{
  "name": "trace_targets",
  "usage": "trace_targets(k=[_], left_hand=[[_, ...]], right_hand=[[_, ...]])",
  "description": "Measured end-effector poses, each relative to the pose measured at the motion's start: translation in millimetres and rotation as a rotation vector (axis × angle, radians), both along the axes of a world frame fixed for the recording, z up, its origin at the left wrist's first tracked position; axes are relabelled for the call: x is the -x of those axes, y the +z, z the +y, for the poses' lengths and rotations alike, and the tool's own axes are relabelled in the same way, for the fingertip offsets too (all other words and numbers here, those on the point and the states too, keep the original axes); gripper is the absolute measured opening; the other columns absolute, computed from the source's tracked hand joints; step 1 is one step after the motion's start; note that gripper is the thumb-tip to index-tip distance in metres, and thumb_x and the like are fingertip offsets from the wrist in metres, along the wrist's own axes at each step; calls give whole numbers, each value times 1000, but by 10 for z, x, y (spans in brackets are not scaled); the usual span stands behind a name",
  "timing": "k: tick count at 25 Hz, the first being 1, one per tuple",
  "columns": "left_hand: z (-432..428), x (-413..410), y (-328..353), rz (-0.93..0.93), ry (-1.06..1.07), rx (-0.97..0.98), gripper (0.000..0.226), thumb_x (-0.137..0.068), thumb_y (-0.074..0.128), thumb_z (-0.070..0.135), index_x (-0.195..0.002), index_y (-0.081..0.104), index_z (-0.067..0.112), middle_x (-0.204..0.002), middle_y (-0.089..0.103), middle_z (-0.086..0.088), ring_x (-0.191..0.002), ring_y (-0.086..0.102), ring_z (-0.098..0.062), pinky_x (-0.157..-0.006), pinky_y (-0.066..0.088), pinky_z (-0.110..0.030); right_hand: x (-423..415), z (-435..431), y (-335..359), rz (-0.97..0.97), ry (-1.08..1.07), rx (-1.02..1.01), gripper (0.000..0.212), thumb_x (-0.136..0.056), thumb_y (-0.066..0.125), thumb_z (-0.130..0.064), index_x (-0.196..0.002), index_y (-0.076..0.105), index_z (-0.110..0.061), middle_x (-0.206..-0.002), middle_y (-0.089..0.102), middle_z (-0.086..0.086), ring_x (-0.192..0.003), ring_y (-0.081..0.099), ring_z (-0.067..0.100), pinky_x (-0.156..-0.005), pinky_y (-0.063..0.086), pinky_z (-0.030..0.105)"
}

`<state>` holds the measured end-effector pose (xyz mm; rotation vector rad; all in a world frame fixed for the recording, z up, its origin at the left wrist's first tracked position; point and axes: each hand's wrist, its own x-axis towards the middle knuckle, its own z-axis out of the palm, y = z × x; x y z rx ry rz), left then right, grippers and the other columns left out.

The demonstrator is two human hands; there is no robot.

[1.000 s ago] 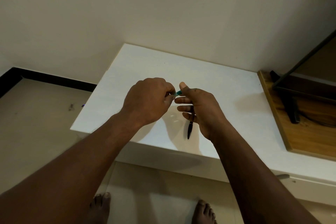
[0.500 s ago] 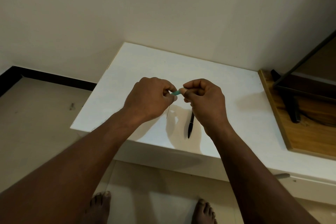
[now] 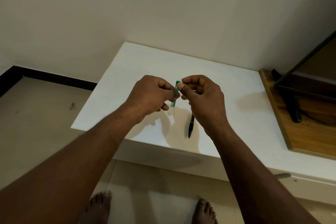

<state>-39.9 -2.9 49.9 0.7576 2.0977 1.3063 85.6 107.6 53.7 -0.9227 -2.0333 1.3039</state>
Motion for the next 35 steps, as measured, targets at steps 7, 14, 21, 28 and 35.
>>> trace_targets(k=[7,14,21,28,35], left_hand=[[-38,114,28,-69,150,-77,11,-83,84,31,-89,79,22,-80,80,8,-56,73,-8,-56,51,-26],[-28,95,15,-67,153,-67,8,-83,84,29,-86,79,23,-79,80,9,-54,72,-8,-57,50,-27],[-25,108,19,-27,234,-55,13,-88,80,32,-93,78,20,-90,78,4,-62,72,-12,-61,50,-28],[-33,155,-113,-66,175,164,17,-81,87,31,-88,79,17,-85,78,0,-63,73,-16,-55,52,-25],[51,60,-296,248,23,331,25,-84,83,41,-94,83,19,-86,76,2,-76,70,-18,-75,58,-34]], right_hand=[[-9,-36,-4,-163,112,205,17,-92,78,-37,-97,75,-21,-89,82,-5,-78,77,9,-75,58,31],[6,-106,-12,-108,164,468,14,-89,80,-18,-101,72,-15,-92,84,2,-75,77,9,-72,53,30],[-20,-57,15,-175,188,494,23,-88,81,-17,-108,71,-17,-91,84,0,-70,74,8,-71,53,29],[-112,164,110,-108,64,443,21,-84,84,-15,-100,72,-20,-95,84,5,-76,74,14,-71,53,31],[-108,133,106,-113,63,436,20,-85,83,-15,-100,71,-20,-94,84,4,-77,74,15,-71,53,30]])
